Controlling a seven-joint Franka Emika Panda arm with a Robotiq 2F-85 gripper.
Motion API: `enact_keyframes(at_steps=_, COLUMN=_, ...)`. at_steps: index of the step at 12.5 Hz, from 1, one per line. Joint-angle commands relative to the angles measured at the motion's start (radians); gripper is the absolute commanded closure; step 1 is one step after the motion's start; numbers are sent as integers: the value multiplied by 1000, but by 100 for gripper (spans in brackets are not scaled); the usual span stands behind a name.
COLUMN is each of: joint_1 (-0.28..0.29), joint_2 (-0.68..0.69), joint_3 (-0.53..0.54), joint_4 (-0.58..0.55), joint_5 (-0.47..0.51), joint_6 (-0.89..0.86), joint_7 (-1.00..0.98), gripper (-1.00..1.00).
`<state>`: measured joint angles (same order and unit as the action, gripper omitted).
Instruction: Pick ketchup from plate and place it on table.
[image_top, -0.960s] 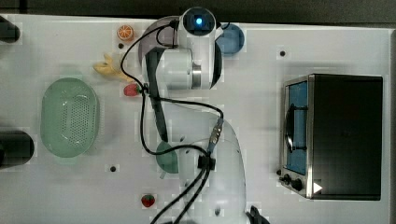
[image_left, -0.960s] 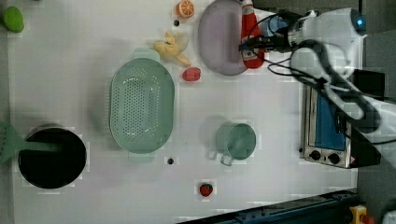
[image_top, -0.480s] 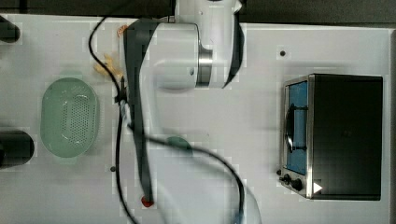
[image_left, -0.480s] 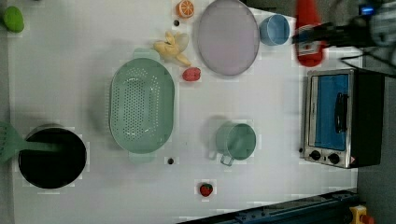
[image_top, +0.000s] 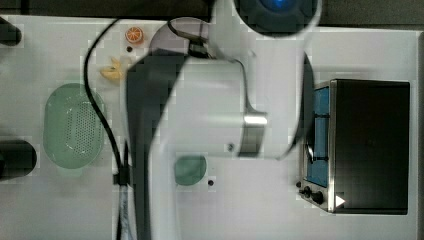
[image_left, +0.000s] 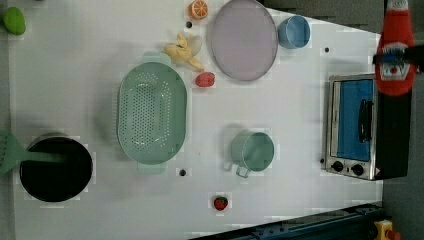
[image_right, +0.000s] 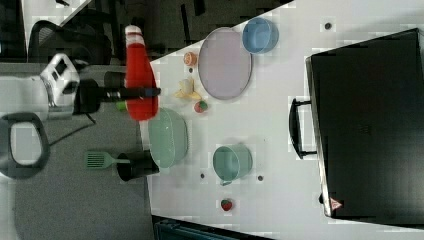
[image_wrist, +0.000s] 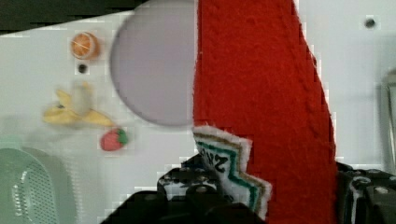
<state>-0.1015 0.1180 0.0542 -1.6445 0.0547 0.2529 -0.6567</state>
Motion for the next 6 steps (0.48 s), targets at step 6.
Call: enact_keyframes(at_steps=6, joint_1=-28, joint_2=-30, joint_3=-51, joint_4=-401, joint_5=15, joint_6=146, joint_7=39, gripper=-19)
